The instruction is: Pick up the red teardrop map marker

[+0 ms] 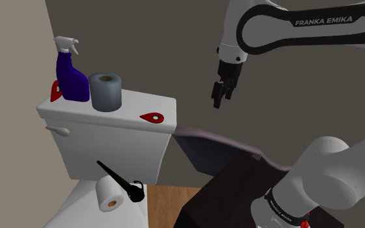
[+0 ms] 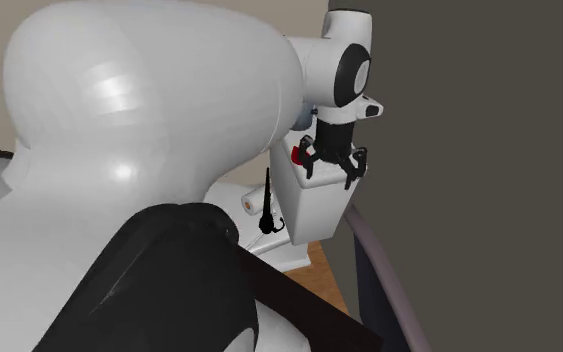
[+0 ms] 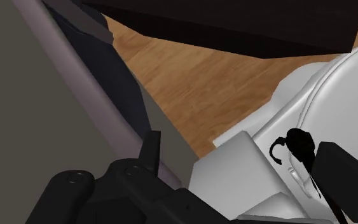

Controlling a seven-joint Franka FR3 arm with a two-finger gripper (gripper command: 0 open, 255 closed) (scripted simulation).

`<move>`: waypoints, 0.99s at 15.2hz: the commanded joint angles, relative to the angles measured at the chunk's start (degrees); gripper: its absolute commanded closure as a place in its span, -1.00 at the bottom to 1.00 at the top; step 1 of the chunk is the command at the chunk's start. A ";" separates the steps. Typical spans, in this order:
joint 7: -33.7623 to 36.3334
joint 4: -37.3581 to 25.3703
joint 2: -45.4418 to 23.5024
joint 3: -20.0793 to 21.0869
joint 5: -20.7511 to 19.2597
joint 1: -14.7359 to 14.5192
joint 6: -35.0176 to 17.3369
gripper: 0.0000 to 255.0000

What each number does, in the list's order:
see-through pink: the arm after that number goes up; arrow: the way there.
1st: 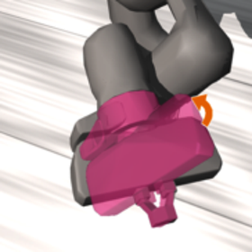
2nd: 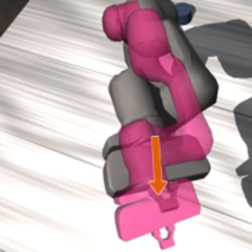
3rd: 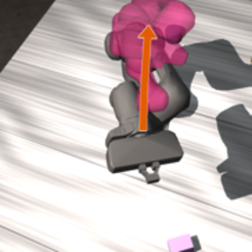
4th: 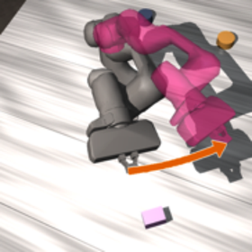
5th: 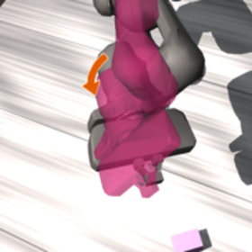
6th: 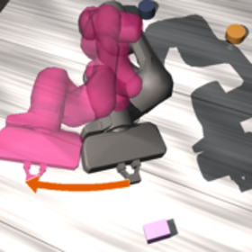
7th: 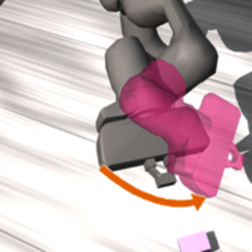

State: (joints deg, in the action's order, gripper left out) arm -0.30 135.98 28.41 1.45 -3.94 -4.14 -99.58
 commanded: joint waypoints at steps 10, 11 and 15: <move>-9.69 -10.69 -19.90 2.08 1.99 -5.03 -13.55 -1.00; -10.54 -11.91 -21.60 2.38 2.14 -5.43 -14.41 -1.00; -13.82 -17.15 -28.26 3.72 2.60 -6.98 -17.36 -1.00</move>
State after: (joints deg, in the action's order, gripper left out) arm -13.28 120.62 2.11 4.79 -1.45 -10.71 -116.35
